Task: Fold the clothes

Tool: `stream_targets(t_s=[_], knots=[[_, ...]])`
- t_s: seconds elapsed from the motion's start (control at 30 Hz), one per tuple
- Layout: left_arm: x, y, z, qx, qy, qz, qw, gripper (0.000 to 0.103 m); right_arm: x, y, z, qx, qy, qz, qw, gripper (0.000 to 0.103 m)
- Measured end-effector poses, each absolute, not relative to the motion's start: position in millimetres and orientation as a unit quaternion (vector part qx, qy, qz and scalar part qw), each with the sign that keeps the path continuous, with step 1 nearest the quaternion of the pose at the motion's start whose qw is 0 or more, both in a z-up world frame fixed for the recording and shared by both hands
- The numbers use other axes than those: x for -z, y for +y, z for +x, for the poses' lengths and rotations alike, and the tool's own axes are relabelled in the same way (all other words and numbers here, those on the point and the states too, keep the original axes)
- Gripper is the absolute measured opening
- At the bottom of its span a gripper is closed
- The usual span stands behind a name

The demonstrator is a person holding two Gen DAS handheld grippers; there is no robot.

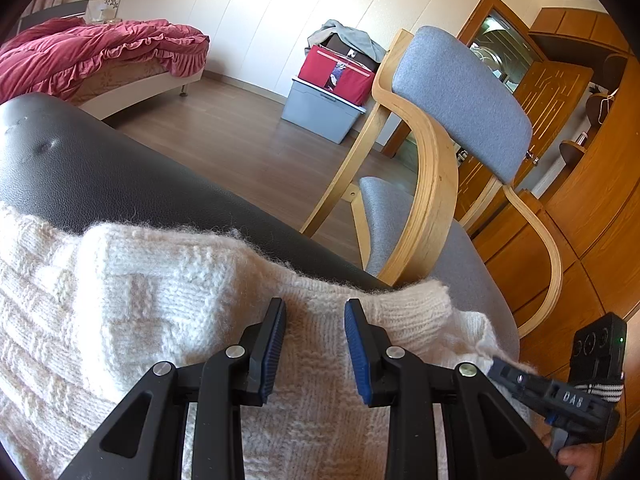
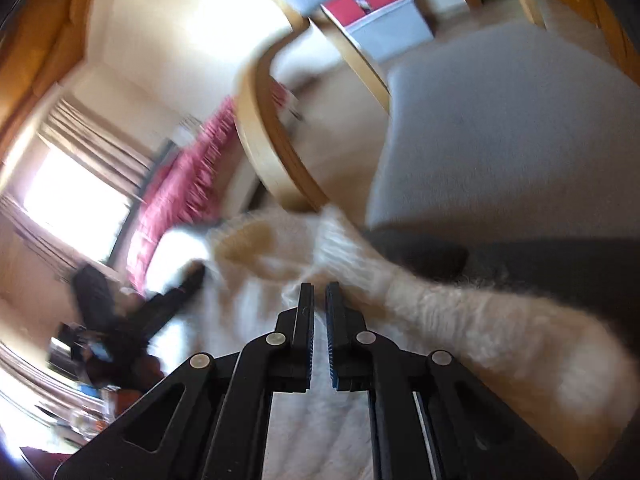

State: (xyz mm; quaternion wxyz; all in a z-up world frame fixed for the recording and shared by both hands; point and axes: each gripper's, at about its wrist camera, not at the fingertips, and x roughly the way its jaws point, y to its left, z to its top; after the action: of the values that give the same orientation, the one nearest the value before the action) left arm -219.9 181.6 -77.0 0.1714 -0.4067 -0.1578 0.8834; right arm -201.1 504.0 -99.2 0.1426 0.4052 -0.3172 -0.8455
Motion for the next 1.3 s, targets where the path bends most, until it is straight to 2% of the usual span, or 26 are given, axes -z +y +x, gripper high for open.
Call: stream_targets(t_s=[0.17, 0.3, 0.47, 0.57, 0.73, 0.83, 0.9, 0.97, 1.07, 1.3], knots=[[77.5, 181.3, -219.5, -0.883, -0.159, -0.407, 0.172, 0.03, 91.3, 516.5, -192.6, 0.863, -0.328, 0.375, 0.087, 0.006], [78.0, 179.8, -218.7, -0.883, -0.159, -0.407, 0.173, 0.03, 84.0, 515.1, -188.9, 0.86, -0.349, 0.341, 0.149, 0.008], [78.1, 178.7, -218.6, -0.882, -0.16, -0.407, 0.174, 0.03, 91.8, 505.2, -199.9, 0.863, -0.323, 0.371, 0.115, 0.008], [78.7, 178.1, -219.1, -0.882, -0.162, -0.407, 0.176, 0.03, 67.8, 500.6, -188.7, 0.89, -0.291, 0.338, 0.099, 0.012], [79.7, 175.7, -219.3, -0.88, -0.171, -0.406, 0.179, 0.03, 47.0, 443.7, -200.2, 0.889, -0.256, 0.331, 0.187, 0.012], [80.1, 172.6, -218.2, -0.88, -0.176, -0.404, 0.178, 0.03, 59.1, 411.6, -217.6, 0.878, -0.247, 0.347, 0.216, 0.012], [79.7, 172.5, -217.5, -0.881, -0.175, -0.404, 0.176, 0.03, 77.8, 403.3, -230.5, 0.864, -0.262, 0.373, 0.215, 0.012], [79.8, 172.6, -216.7, -0.881, -0.174, -0.404, 0.176, 0.03, 93.2, 407.5, -234.4, 0.85, -0.291, 0.395, 0.191, 0.006], [79.6, 173.1, -216.2, -0.881, -0.174, -0.404, 0.176, 0.03, 97.0, 423.5, -232.8, 0.85, -0.321, 0.382, 0.166, 0.005], [78.8, 171.8, -216.9, -0.88, -0.172, -0.406, 0.176, 0.03, 95.9, 436.0, -220.7, 0.858, -0.335, 0.367, 0.133, 0.003]])
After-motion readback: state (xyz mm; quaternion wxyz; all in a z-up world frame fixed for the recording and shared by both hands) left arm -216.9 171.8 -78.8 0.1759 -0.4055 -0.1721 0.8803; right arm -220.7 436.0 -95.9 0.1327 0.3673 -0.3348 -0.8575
